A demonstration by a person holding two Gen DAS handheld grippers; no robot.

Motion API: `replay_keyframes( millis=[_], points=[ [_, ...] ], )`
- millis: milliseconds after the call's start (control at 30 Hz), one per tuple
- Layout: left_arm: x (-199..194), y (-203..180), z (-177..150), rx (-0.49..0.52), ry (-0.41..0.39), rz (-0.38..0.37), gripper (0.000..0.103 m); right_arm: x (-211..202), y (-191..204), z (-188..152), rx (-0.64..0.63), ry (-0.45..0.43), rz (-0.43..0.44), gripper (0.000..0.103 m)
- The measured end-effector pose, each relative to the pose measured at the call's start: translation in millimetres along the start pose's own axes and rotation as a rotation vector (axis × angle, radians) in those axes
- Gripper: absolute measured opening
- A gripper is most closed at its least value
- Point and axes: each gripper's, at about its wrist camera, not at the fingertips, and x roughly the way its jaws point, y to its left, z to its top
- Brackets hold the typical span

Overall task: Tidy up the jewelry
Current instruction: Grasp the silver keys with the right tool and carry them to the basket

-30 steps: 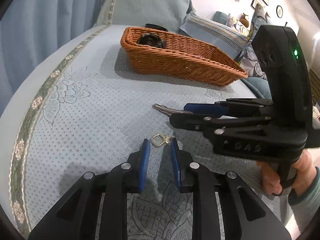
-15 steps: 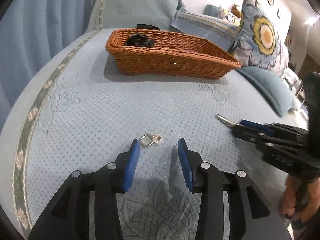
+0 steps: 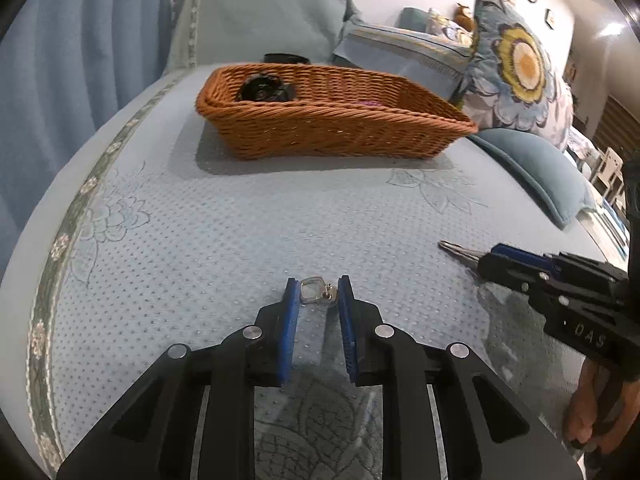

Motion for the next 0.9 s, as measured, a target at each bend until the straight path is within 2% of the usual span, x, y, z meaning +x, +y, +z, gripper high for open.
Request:
replay_keyframes(
  millis=[167, 300, 567, 667, 700, 733, 867, 900],
  points=[
    [-5.7, -5.0, -1.7, 0.018, -0.027, -0.006, 0.018, -9.6, -3.1, -0.2, 0.020, -0.039, 0.011, 0.021],
    [-10.8, -6.8, -2.6, 0.025, -0.049, -0.002, 0.018, -10.6, -3.3, 0.0, 0.019, -0.036, 0.018, 0.021],
    [-11.5, -3.9, -3.5, 0.016, -0.049, -0.023, 0.018, -1.9, 9.1, -8.5, -0.043, 0.064, 0.035, 0.022],
    [-10.9, -2.8, -3.2, 0.013, -0.050, -0.030, 0.018, -1.5, 14.1, -8.6, -0.069, 0.079, 0.042, 0.036],
    [-10.9, -1.8, -3.1, 0.009, -0.049, -0.034, 0.018, -1.6, 16.5, -8.1, -0.082, 0.077, 0.035, 0.048],
    [-10.9, -1.1, -3.2, 0.006, -0.049, -0.036, 0.018, -1.2, 18.9, -7.7, -0.096, 0.076, 0.019, 0.052],
    [-10.6, 0.1, -3.4, 0.000, -0.049, -0.045, 0.018, 9.5, 25.5, -3.0, -0.151, 0.103, -0.015, 0.051],
    [-10.7, -0.1, -3.4, 0.001, -0.050, -0.047, 0.018, 11.0, 26.3, -2.2, -0.161, 0.105, -0.026, 0.046]
  ],
)
